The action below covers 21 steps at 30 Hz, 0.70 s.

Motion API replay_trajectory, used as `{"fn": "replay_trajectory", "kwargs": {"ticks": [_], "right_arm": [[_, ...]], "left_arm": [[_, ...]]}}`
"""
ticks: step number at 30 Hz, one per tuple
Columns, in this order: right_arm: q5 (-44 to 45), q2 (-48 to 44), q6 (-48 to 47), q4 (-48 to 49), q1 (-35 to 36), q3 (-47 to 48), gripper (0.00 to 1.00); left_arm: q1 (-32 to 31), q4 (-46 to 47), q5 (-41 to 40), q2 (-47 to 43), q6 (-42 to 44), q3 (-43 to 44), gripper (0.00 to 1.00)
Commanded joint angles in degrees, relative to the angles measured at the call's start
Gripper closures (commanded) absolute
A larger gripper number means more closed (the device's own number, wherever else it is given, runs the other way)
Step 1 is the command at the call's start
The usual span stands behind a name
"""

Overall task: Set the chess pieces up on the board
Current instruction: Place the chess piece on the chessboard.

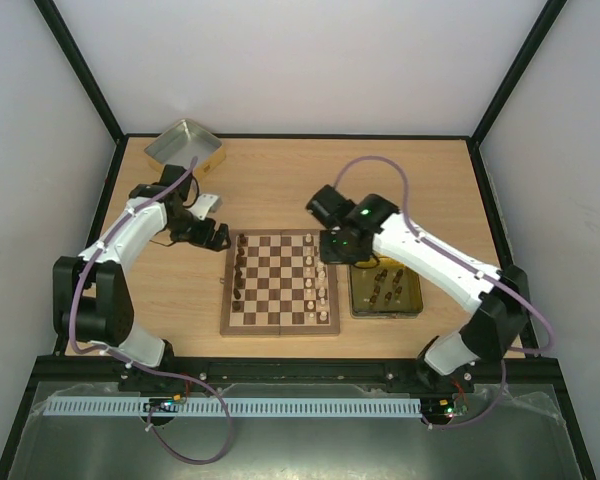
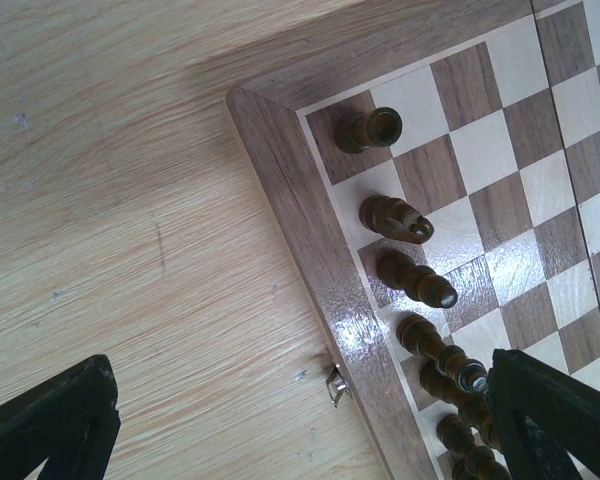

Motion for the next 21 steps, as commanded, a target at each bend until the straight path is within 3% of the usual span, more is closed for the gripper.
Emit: {"fn": "replay_trajectory", "kwargs": {"ticks": [1,8,13,21], "right_arm": [[2.27,6.61,3.66,-3.84,9.8,6.15,0.9],[2.71,18.87,0.35,-6.78,23.86,20.73,0.9],[-0.66,20.42,-2.75,-5.22,25.78,22.52,0.89],[-4.94,24.37,-8.1,-3.58,27.95,24.9,0.89]], "left_arm": [[-0.09,0.04,-2.11,-2.12,-1.16,-0.2,0.0],[3.48,1.04,-4.69,-3.01,-2.54,-1.04,0.0],[8.74,0.97,-2.81,-2.64,-2.92,-0.91,0.0],[10.72,1.18,-1.8,-0.78,-3.94,-0.42,0.0]]}}
